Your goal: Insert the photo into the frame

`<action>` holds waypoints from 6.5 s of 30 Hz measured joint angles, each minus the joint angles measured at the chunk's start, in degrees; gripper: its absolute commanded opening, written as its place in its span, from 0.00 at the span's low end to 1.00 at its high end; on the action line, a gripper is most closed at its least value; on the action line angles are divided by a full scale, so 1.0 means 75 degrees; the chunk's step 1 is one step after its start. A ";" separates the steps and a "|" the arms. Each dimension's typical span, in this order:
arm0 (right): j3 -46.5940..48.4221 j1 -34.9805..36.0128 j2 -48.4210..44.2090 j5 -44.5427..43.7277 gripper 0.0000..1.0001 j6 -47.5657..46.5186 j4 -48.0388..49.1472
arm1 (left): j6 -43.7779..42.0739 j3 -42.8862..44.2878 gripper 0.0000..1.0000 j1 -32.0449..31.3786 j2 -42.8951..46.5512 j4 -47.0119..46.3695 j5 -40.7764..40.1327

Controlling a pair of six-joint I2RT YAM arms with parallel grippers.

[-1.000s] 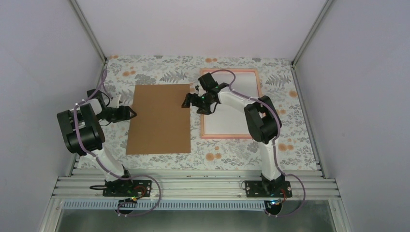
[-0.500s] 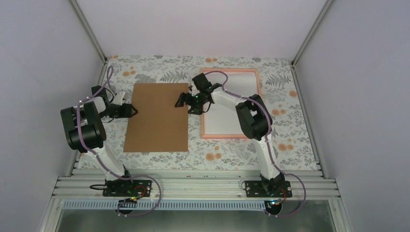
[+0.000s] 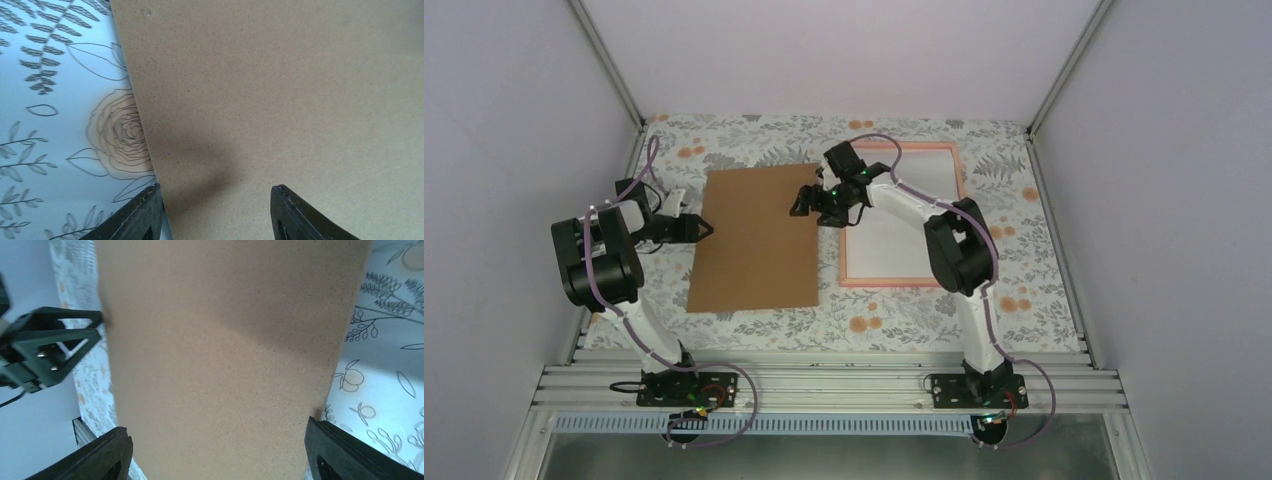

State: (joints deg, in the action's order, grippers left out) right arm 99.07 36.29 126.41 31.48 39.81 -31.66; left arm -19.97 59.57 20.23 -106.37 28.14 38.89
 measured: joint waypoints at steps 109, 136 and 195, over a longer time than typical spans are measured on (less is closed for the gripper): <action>-0.1993 -0.1679 -0.6470 -0.0119 0.04 -0.9588 0.2894 | 0.2136 0.6385 1.00 0.0624 0.1381 0.1364 0.0796; -0.8577 -0.0796 -1.0806 -0.1737 0.03 -1.8165 0.6123 | 0.2171 0.7344 0.94 -0.1072 -0.0315 0.2600 0.4205; -0.9667 -0.0694 -1.3455 0.0207 1.00 -1.8637 0.2538 | -0.1743 0.3299 0.02 -0.4028 0.0446 0.6837 0.6545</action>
State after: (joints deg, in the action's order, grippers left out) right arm 26.57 31.09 25.50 33.04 -99.96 -12.62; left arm -33.04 84.31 -9.98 -103.02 79.42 87.99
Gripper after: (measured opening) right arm 0.933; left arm 0.035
